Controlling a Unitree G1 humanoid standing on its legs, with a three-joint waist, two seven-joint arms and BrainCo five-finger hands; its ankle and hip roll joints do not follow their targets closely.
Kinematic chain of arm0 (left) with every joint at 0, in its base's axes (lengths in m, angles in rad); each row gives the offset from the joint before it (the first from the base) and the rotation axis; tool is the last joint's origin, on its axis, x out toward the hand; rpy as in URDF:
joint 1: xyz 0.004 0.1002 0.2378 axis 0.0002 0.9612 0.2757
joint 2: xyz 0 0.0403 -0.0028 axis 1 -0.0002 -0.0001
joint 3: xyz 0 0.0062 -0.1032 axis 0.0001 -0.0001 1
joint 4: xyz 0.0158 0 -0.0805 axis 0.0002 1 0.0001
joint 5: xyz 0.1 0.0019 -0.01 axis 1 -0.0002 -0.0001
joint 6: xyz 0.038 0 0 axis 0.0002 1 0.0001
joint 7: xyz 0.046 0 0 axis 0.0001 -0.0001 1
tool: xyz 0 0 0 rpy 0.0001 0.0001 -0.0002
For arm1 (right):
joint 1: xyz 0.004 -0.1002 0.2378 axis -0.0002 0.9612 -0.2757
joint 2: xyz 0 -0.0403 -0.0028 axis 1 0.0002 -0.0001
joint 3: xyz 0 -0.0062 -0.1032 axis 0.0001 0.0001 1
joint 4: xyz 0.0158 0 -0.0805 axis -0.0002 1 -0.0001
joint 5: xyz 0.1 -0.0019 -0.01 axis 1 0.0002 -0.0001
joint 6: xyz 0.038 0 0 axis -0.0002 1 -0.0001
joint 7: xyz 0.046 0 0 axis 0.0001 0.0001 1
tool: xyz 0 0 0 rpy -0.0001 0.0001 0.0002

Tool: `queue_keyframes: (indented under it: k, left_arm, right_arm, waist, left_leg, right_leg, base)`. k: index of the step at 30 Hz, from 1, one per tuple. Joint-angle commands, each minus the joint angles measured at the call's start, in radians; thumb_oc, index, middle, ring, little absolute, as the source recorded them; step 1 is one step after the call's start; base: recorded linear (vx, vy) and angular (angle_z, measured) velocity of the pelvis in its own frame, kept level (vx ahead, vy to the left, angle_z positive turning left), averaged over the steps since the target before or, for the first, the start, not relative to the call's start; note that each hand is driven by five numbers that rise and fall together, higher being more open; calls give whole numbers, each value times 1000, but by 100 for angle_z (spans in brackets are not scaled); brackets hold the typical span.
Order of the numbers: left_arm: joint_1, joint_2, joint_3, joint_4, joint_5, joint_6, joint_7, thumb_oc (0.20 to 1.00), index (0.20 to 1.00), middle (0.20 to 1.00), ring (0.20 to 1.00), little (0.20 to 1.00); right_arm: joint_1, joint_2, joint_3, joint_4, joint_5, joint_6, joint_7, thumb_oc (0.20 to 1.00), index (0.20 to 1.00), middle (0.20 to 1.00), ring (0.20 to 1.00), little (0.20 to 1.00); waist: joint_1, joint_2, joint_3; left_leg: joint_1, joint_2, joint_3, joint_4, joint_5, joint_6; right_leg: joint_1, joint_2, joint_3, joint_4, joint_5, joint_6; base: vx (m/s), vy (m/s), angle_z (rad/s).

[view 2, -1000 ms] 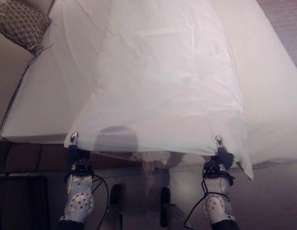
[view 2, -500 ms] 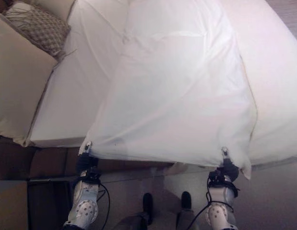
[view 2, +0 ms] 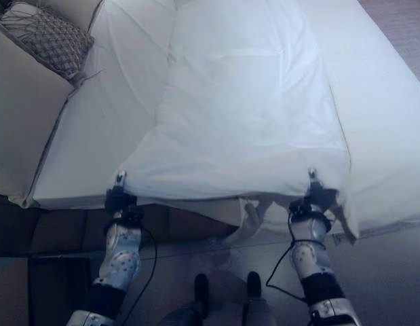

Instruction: Make the bed

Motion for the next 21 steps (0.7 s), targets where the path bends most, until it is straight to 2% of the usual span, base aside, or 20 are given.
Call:
queue_keyframes:
  k: [1,6,7,10,11,12,13,15,16,17,19,20,21]
  left_arm:
    - [-57,141,156,-161,60,-169,-11,200,200,200,200,200]
    - [48,130,228,-253,69,-176,-50,200,200,200,200,200]
    - [142,119,284,-286,90,-167,-71,200,200,200,200,200]
    - [249,99,323,-302,96,-147,-103,200,200,200,200,200]
    - [341,75,352,-278,73,-131,-140,200,200,200,200,200]
    - [342,76,352,-278,72,-131,-141,200,200,200,200,200]
    - [424,45,356,-223,58,-105,-163,200,200,200,200,200]
    - [466,32,359,-140,58,-88,-166,200,200,200,200,200]
    - [465,32,359,-140,57,-88,-166,200,200,200,200,200]
    - [490,16,366,-19,59,-72,-169,200,200,200,200,200]
    - [487,8,364,114,90,-55,-166,200,200,200,200,200]
    - [486,9,365,115,90,-55,-166,200,200,200,200,200]
    - [452,2,375,330,149,-52,-130,200,200,200,200,200]
  right_arm:
    - [-13,-37,-16,-190,-101,-84,27,200,200,200,200,200]
    - [115,-9,-54,-328,-141,-75,88,200,200,200,200,200]
    - [208,-2,-89,-374,-141,-65,142,200,200,200,200,200]
    - [324,13,-116,-405,-122,-47,205,200,200,200,200,200]
    - [417,26,-136,-393,-92,-25,260,200,200,200,200,200]
    - [417,26,-136,-392,-91,-25,261,200,200,200,200,200]
    - [505,48,-129,-275,-55,10,301,200,200,200,200,200]
    - [550,55,-116,-158,-51,51,341,200,200,200,200,200]
    - [549,55,-116,-157,-50,51,342,200,200,200,200,200]
    - [568,58,-96,13,-69,93,368,200,200,200,200,200]
    - [560,64,-82,220,-129,108,356,200,200,200,200,200]
    - [559,64,-82,220,-129,108,356,200,200,200,200,200]
    - [543,73,-53,440,-205,138,363,200,200,200,200,200]
  waist:
    - [39,-37,-61]
    - [40,-51,-53]
    - [40,-57,-40]
    - [39,-61,-32]
    - [41,-65,-15]
    - [41,-66,-19]
    - [45,-72,-2]
    - [45,-75,6]
    - [45,-76,4]
    - [50,-82,16]
    - [54,-84,24]
    - [54,-85,22]
    - [61,-83,27]
  left_leg:
    - [-7,-61,15,39,-58,-1]
    - [-14,-67,19,47,-67,7]
    - [-18,-71,20,49,-69,10]
    - [-25,-70,25,51,-68,10]
    - [-20,-69,25,50,-72,11]
    - [-23,-69,26,48,-68,11]
    - [-23,-69,26,44,-66,12]
    - [-31,-68,28,43,-60,9]
    - [-34,-69,28,42,-58,9]
    - [-33,-65,30,38,-55,5]
    - [-36,-63,30,40,-51,0]
    - [-39,-63,31,39,-48,1]
    - [-35,-61,31,37,-48,-3]
  right_leg:
    - [-33,2,14,-47,95,49]
    - [-39,1,25,-41,93,51]
    - [-43,0,27,-44,99,52]
    - [-44,-3,29,-50,105,54]
    - [-35,-4,27,-59,105,55]
    - [-39,-4,28,-62,110,55]
    - [-32,-7,26,-75,116,57]
    - [-29,-9,22,-91,127,59]
    - [-32,-10,23,-93,129,59]
    - [-23,-12,16,-109,139,64]
    - [-17,-15,8,-119,146,65]
    - [-20,-15,8,-120,148,65]
    - [-8,-20,-3,-128,148,66]
  base:
    - [7,43,1]
    - [7,35,-1]
    - [3,63,1]
    - [-1,20,0]
    - [0,0,0]
    - [0,0,0]
    - [-38,20,-1]
    - [-16,11,0]
    - [0,0,0]
    - [0,0,0]
    - [-4,-1,2]
    - [-3,1,11]
    - [-8,7,16]
